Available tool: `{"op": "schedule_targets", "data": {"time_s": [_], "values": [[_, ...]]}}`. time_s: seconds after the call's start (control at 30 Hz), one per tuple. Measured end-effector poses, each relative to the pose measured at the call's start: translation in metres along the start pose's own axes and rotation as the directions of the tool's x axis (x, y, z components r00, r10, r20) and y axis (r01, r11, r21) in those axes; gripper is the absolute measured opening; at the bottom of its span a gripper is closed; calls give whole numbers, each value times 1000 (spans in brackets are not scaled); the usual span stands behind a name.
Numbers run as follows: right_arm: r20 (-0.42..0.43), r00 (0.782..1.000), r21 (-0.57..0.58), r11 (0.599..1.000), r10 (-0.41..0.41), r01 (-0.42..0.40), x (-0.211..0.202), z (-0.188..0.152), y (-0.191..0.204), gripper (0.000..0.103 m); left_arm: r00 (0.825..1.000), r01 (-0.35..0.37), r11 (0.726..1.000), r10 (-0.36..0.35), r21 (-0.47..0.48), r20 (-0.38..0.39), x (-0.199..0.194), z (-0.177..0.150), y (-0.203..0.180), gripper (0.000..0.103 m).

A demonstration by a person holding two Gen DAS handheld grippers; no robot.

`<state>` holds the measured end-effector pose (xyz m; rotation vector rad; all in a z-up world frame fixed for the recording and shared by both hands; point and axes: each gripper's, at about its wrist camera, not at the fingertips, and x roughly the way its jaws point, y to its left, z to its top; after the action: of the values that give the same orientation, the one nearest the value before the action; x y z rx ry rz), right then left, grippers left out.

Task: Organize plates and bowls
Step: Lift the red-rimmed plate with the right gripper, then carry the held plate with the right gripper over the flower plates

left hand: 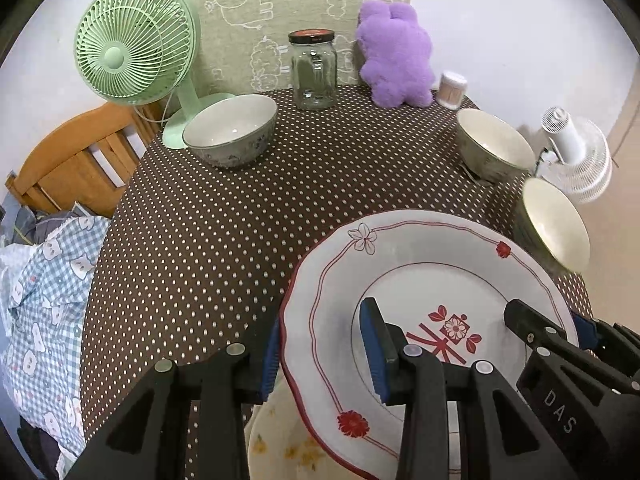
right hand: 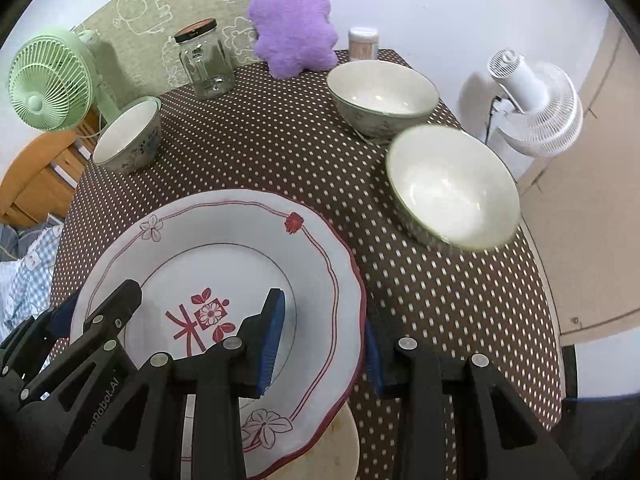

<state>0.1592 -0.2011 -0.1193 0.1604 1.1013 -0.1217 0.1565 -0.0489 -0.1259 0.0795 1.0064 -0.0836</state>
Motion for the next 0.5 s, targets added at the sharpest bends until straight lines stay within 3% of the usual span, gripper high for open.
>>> {"op": "schedule_targets", "data": {"time_s": [0.5], "values": [[18,998,37,998,-59,59,-20,-70,-3,39,998,60,997,-59,41,-30,-12,-58,3,37]]}}
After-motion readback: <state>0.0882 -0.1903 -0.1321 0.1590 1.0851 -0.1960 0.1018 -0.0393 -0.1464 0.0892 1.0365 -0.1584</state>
